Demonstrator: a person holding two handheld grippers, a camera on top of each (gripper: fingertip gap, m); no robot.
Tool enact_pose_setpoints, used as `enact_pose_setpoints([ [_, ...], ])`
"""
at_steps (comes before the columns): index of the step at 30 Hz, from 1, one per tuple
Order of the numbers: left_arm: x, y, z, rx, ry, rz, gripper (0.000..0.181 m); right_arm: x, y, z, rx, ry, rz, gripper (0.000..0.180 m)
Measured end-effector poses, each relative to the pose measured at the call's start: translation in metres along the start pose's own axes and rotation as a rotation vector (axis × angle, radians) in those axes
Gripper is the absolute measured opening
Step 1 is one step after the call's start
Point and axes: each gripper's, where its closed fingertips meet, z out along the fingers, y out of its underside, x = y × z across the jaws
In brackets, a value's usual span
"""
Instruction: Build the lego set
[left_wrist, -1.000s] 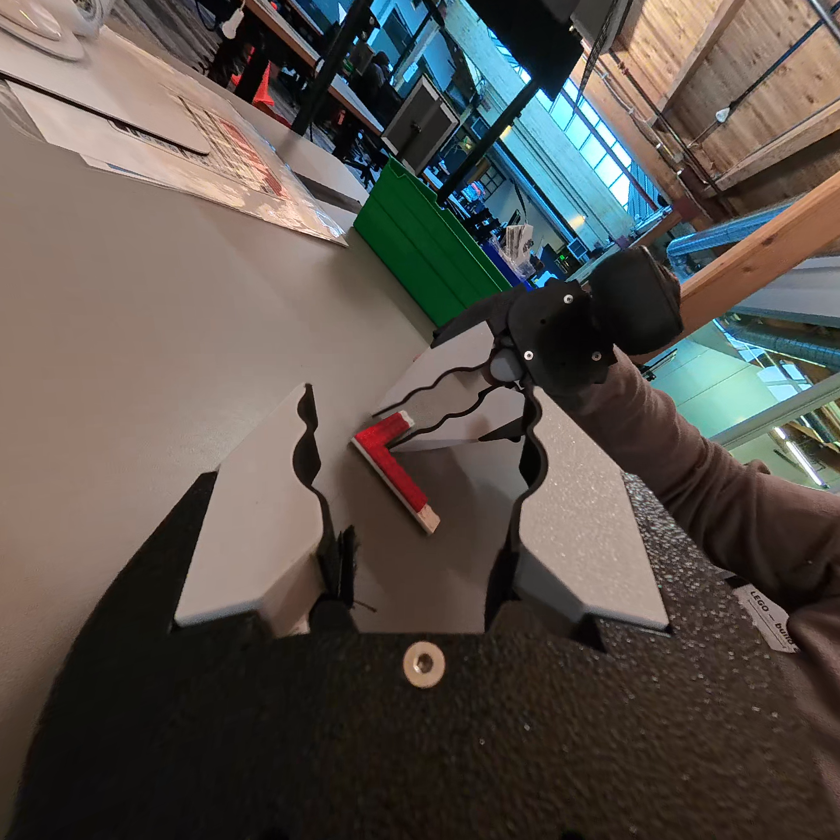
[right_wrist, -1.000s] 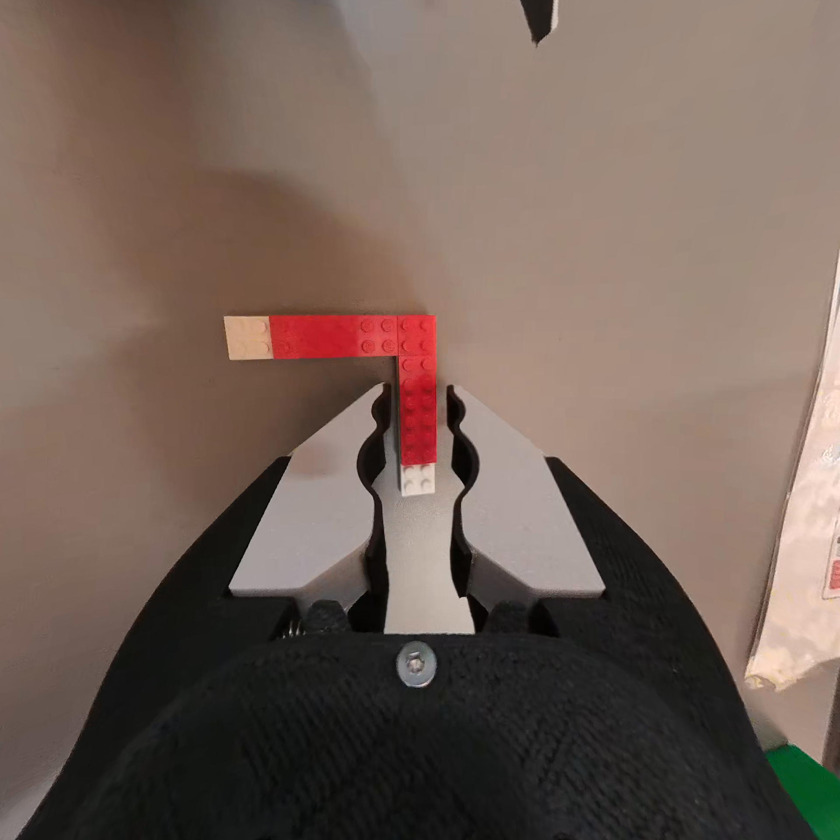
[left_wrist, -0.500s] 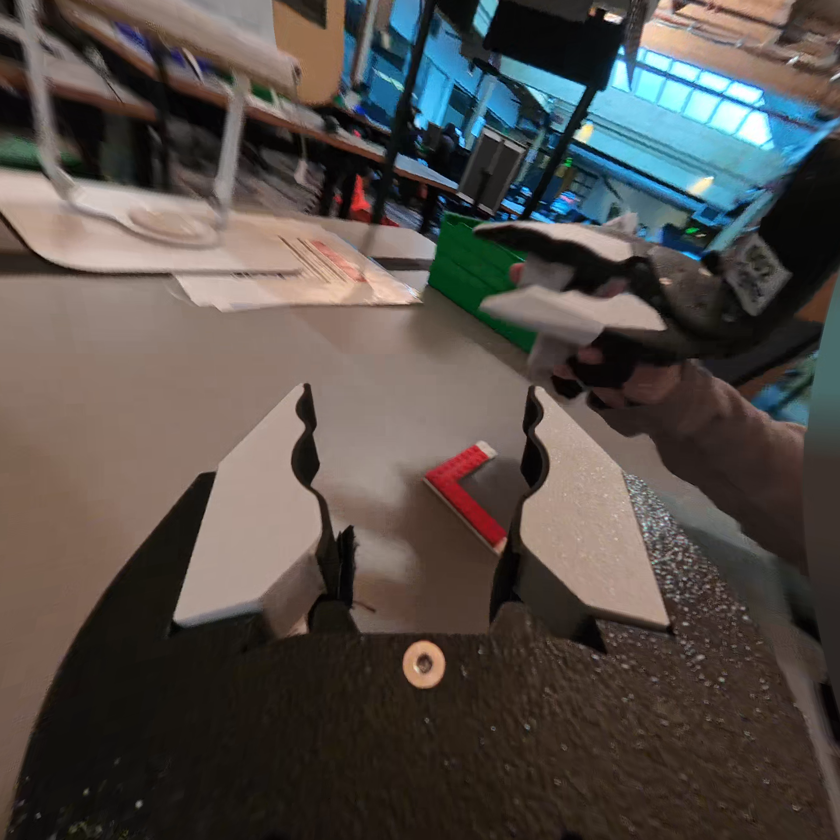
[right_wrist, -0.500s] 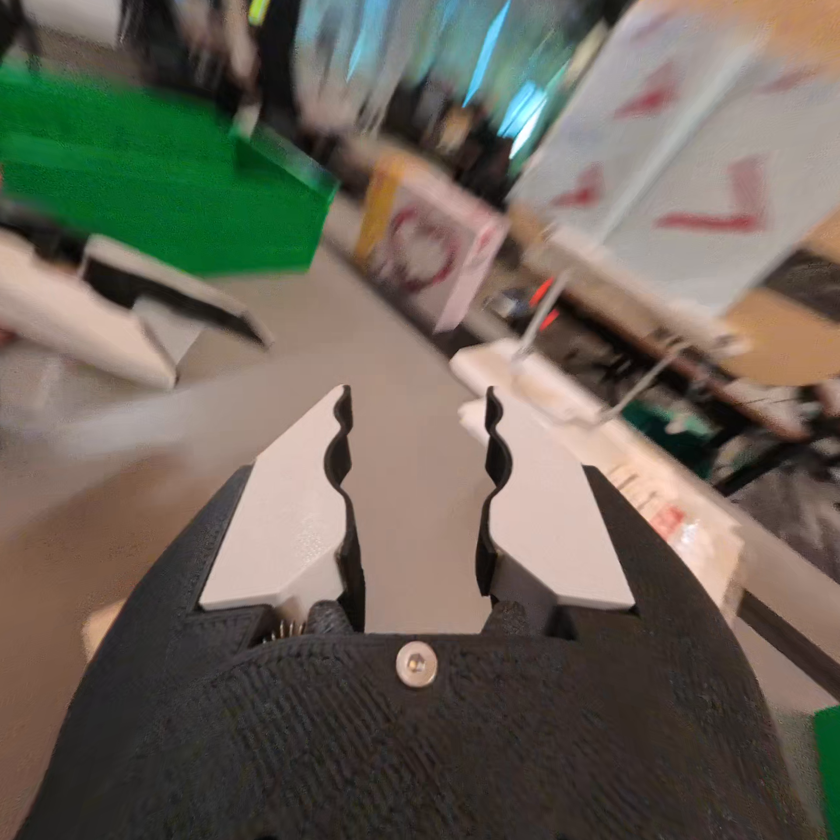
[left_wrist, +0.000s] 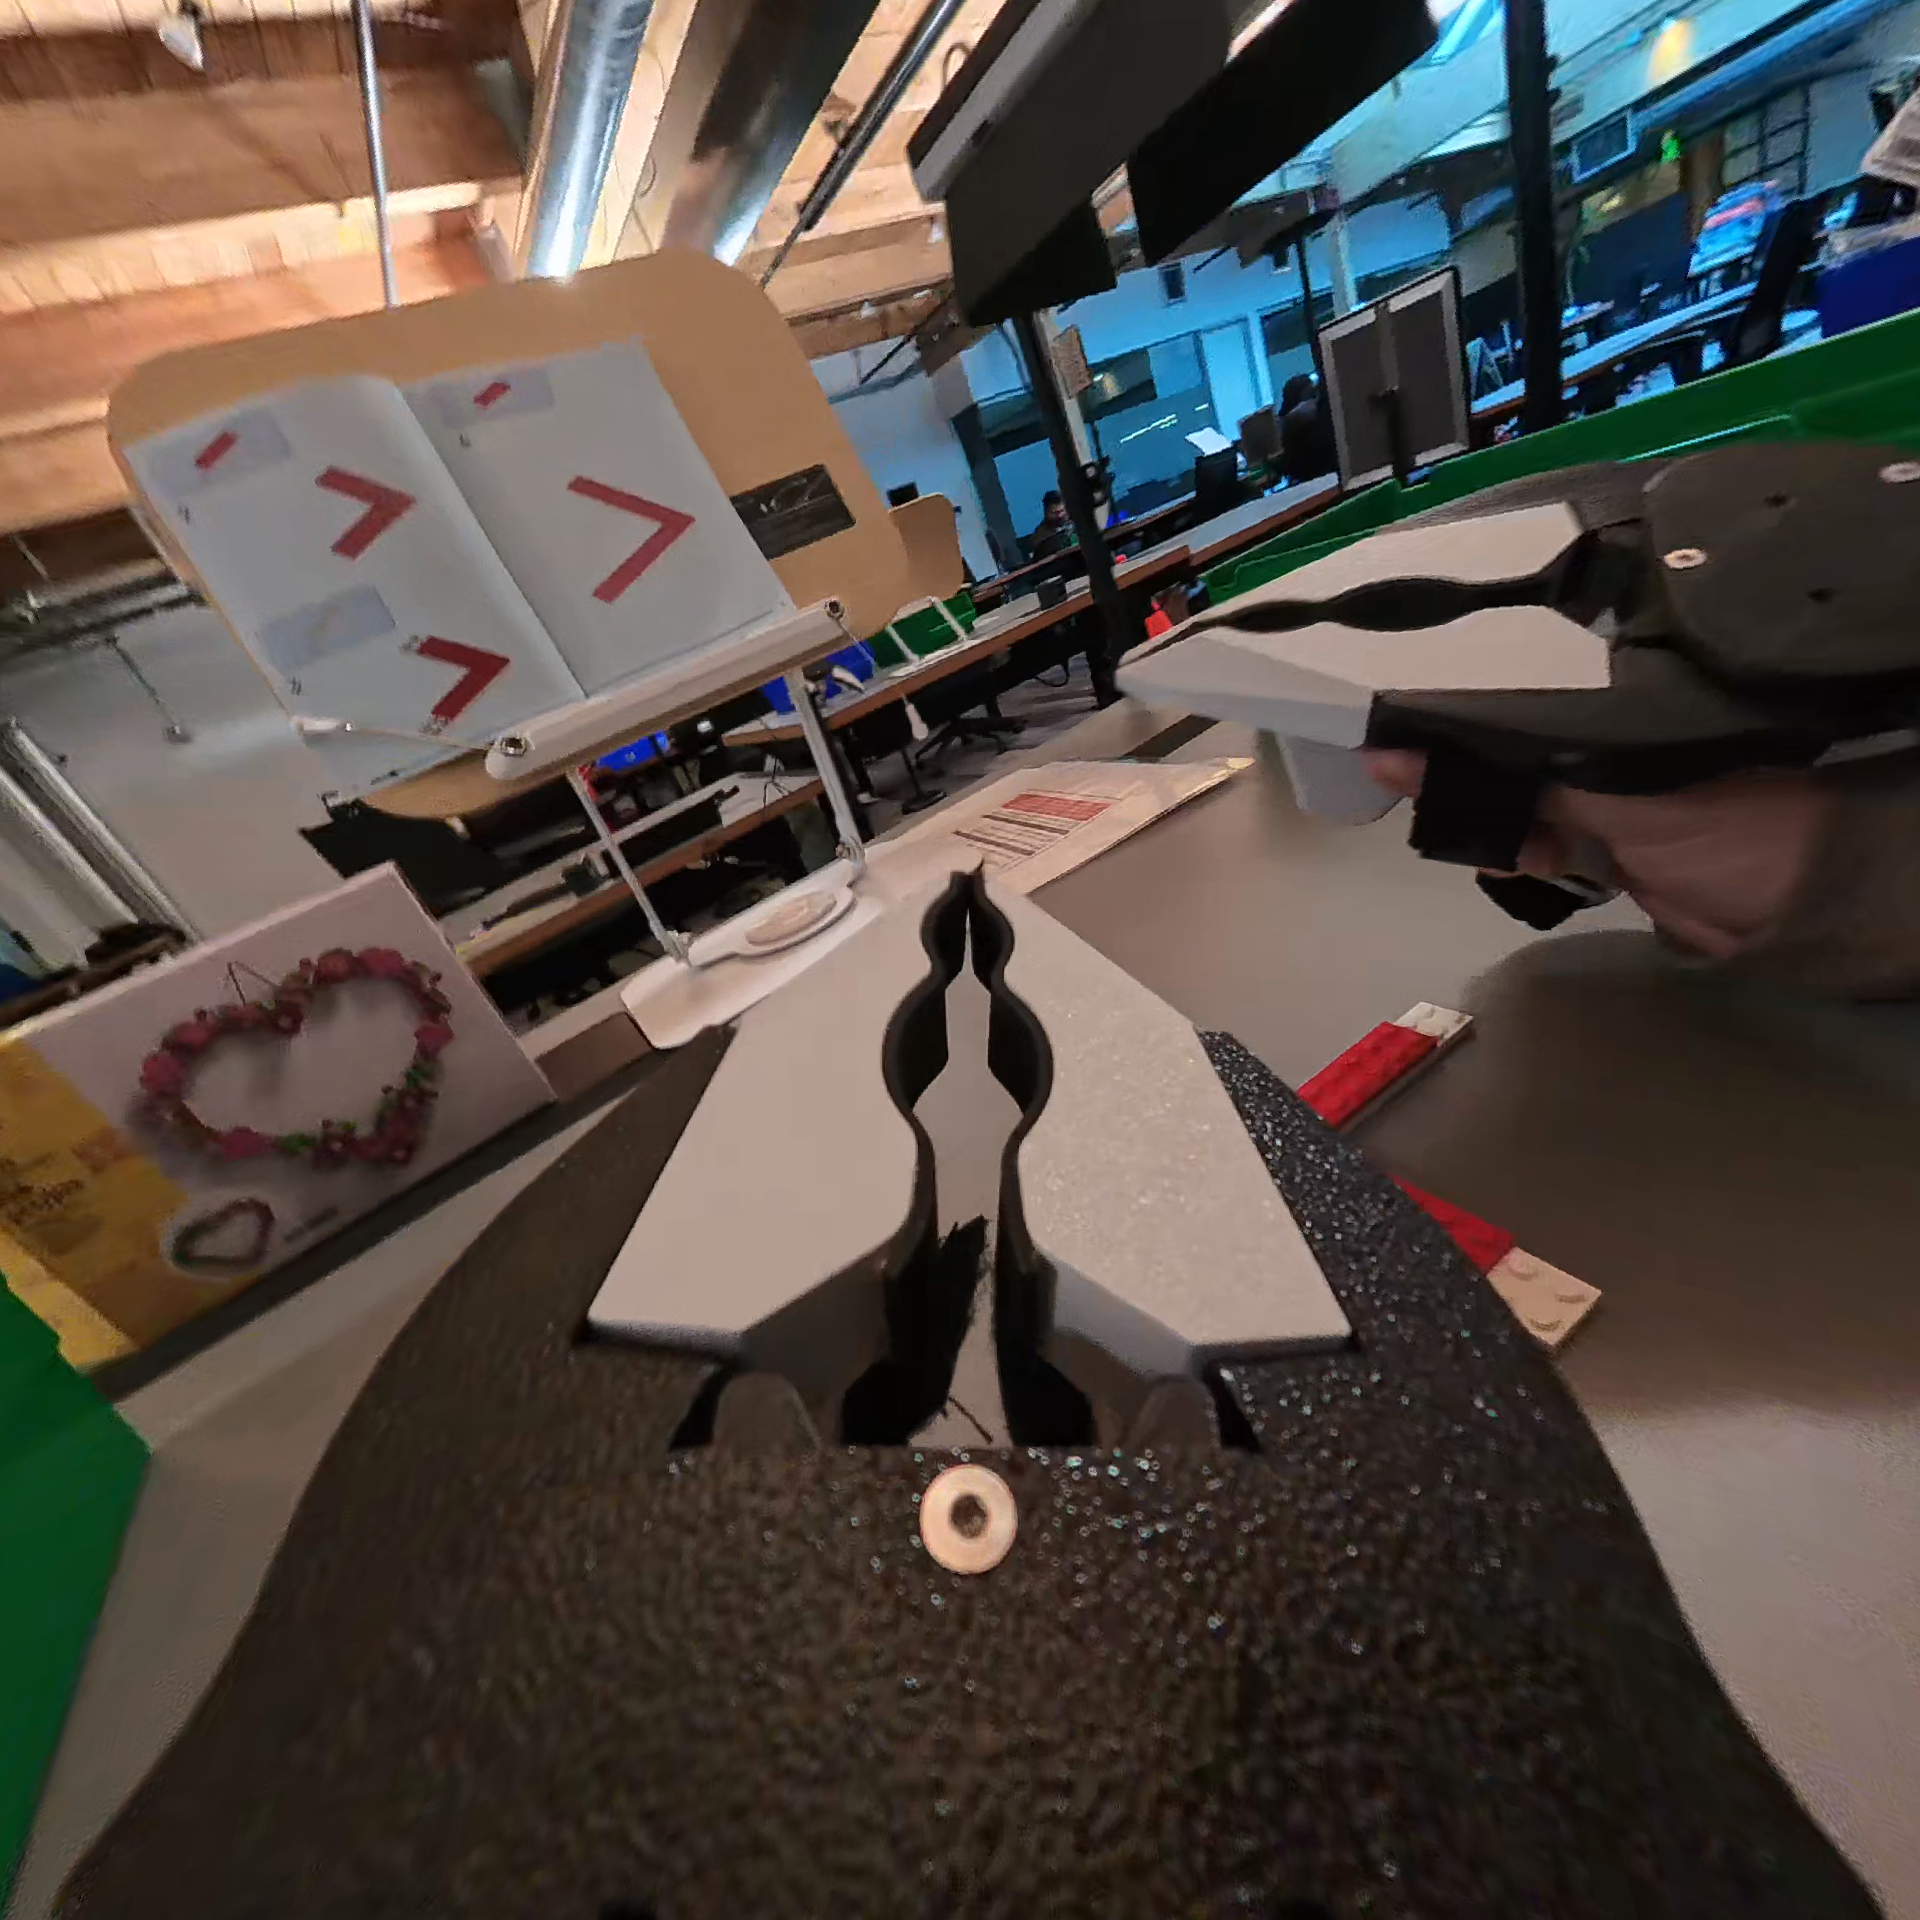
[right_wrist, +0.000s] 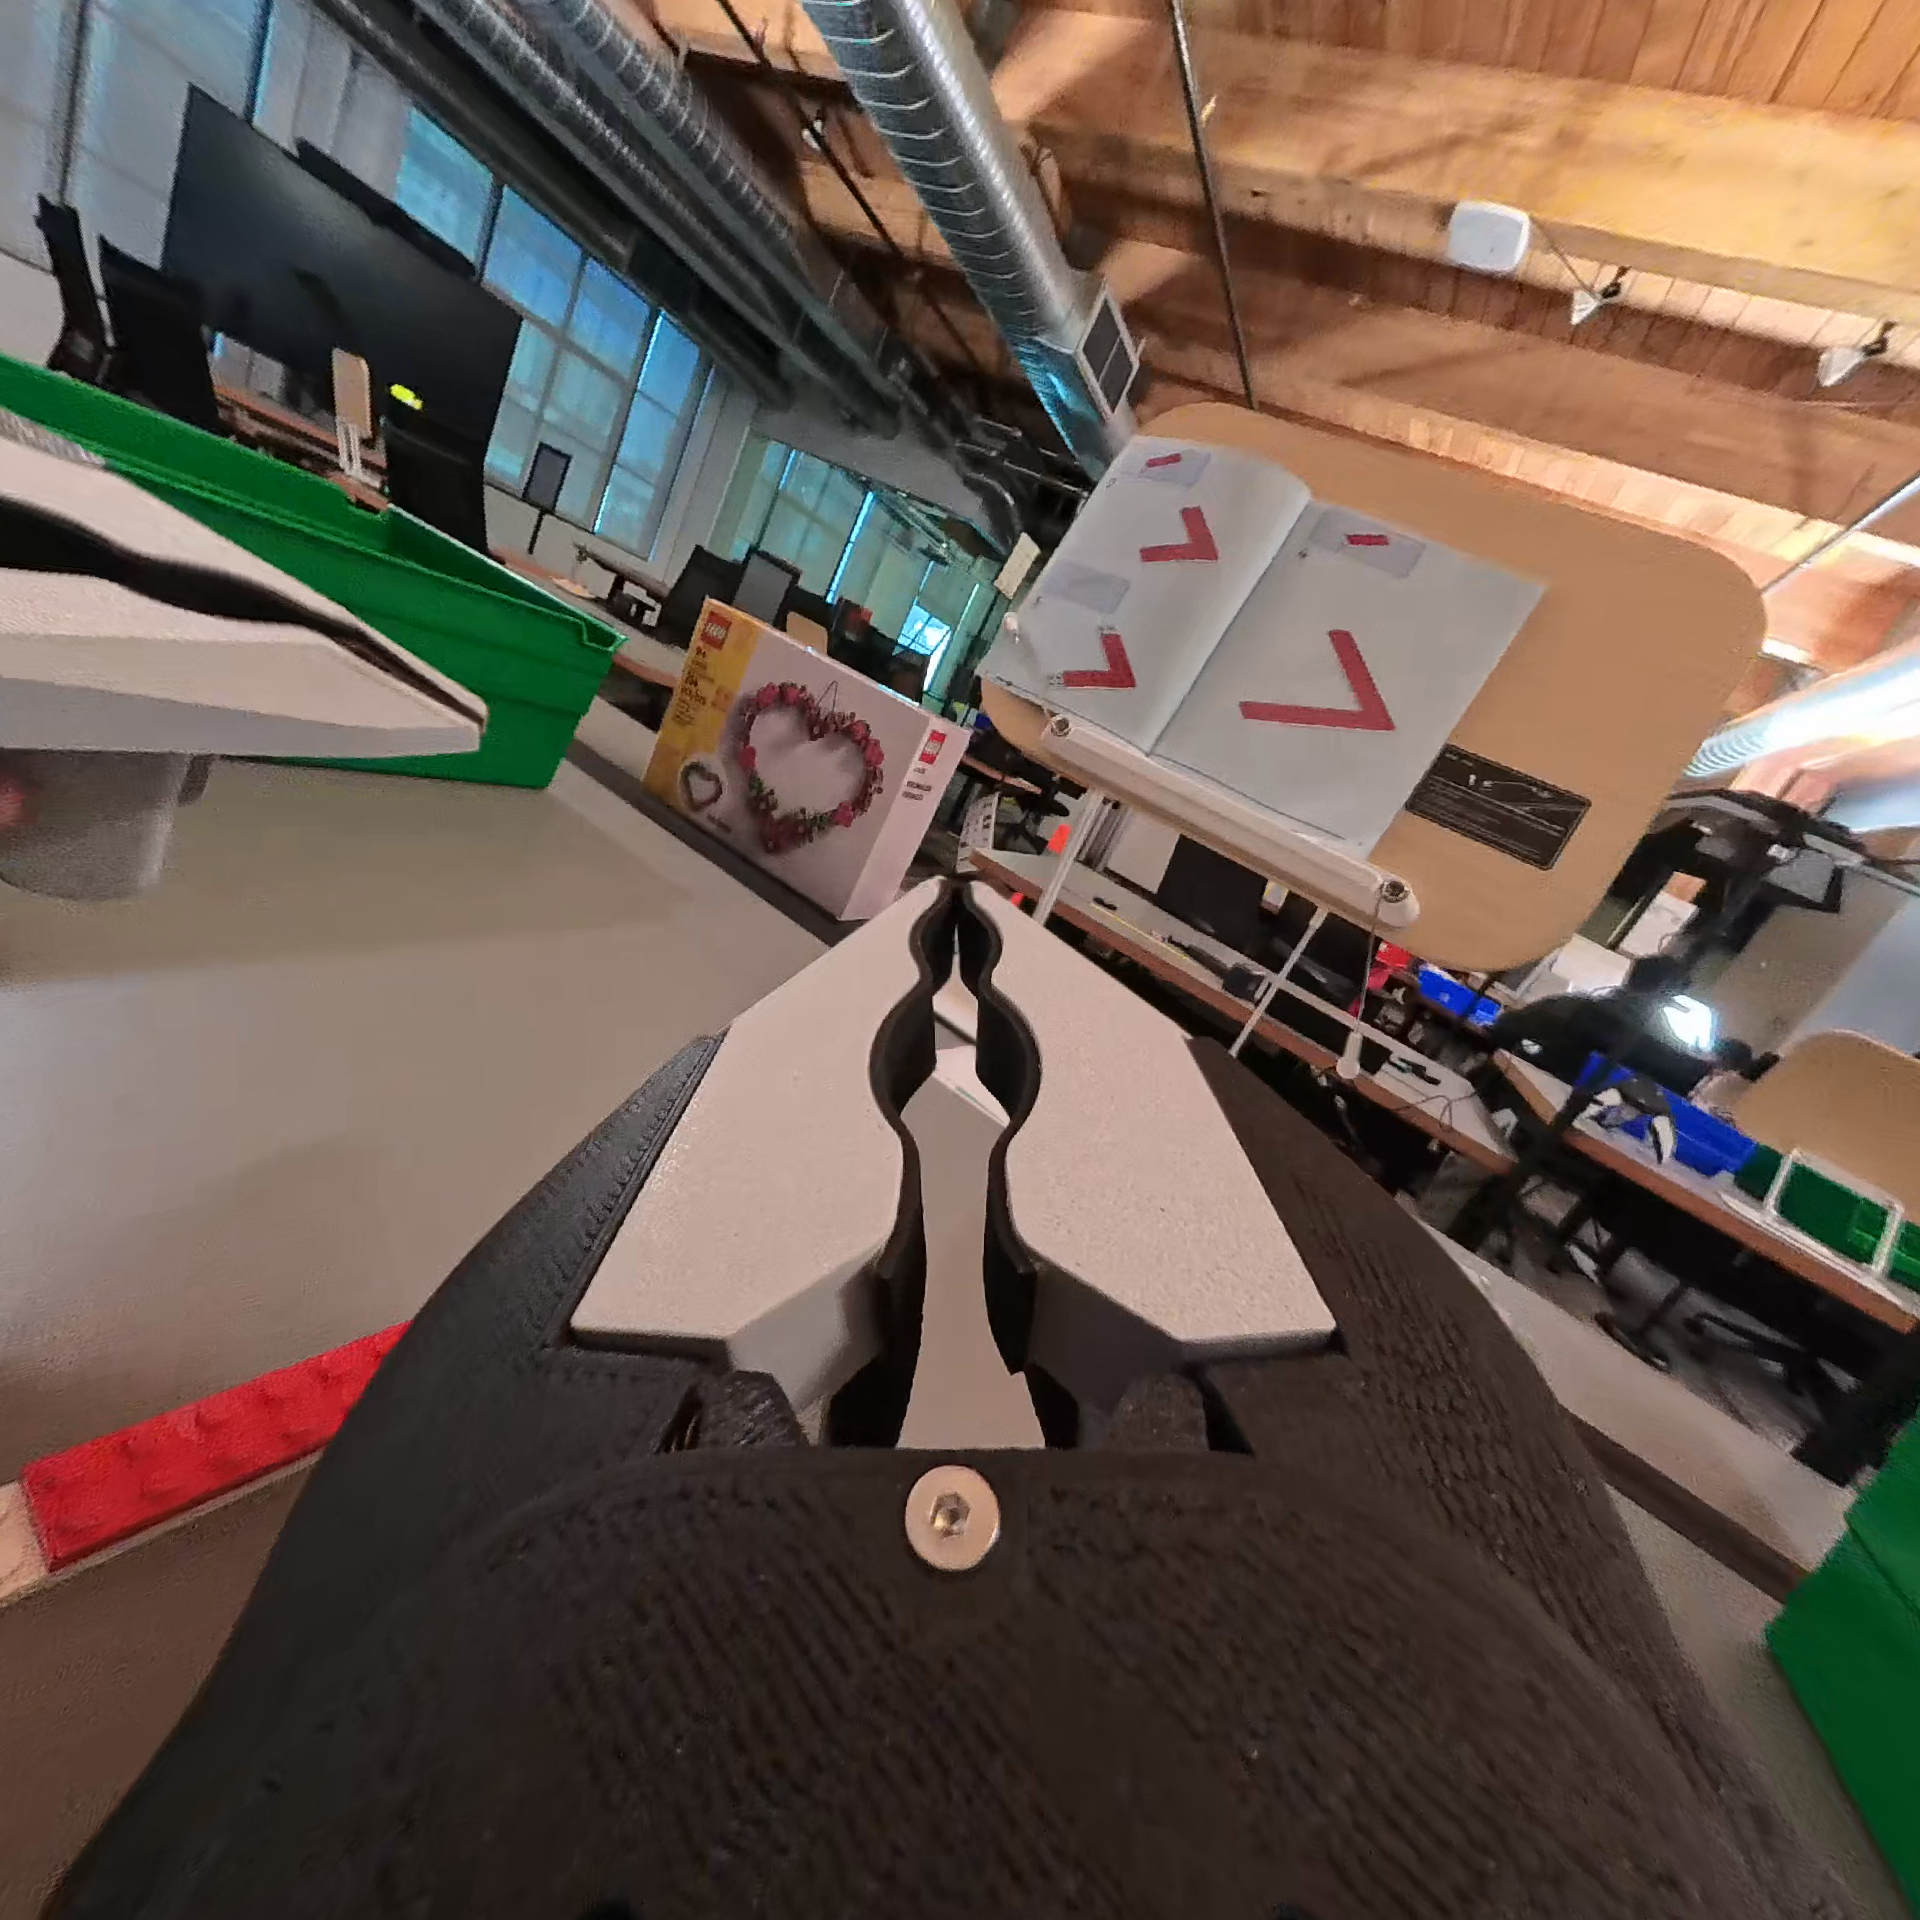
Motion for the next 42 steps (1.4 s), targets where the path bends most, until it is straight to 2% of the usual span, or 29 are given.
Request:
enact_pose_setpoints([
  [11, -0.013, -0.009, -0.006, 0.044, -0.043, -0.006, 0.0, -0.001, -0.004, -0.003, 0.017, 0.026, -0.081, 0.0],
  [16, -0.018, -0.032, -0.015, 0.117, -0.074, 0.011, 0.0, 0.012, -0.001, -0.006, 0.012, 0.075, -0.026, 0.0],
  [20, -0.062, -0.056, -0.028, 0.099, -0.27, 0.007, 0.0, 0.02, 0.0, -0.011, 0.013, 0.095, 0.009, 0.0],
  [24, -0.122, -0.113, -0.034, 0.099, -0.326, 0.034, 0.002, 0.023, 0.0, -0.012, 0.019, 0.092, 0.039, 0.0],
  [27, -0.181, -0.126, -0.025, -0.071, -0.262, -0.033, 0.021, 0.021, 0.001, -0.01, 0.019, 0.079, 0.047, 0.0],
  [28, -0.201, -0.12, -0.023, -0.15, -0.247, -0.034, 0.034, 0.02, 0.001, -0.01, 0.02, 0.073, 0.047, 0.0],
  [32, -0.261, -0.052, -0.03, -0.558, -0.13, 0.024, 0.052, 0.016, 0.002, -0.007, 0.018, 0.052, 0.039, 0.0],
  [35, -0.29, 0.011, -0.058, -0.867, -0.006, 0.133, 0.05, 0.016, 0.003, -0.006, 0.014, 0.05, 0.039, 0.0],
  [38, -0.292, 0.069, -0.095, -1.132, 0.212, 0.111, 0.049, 0.016, 0.005, -0.005, 0.005, 0.05, 0.043, 0.0],
  [42, -0.282, 0.118, -0.122, -1.286, 0.45, 0.059, 0.039, 0.014, 0.008, -0.003, -0.01, 0.04, 0.037, 0.0],
])
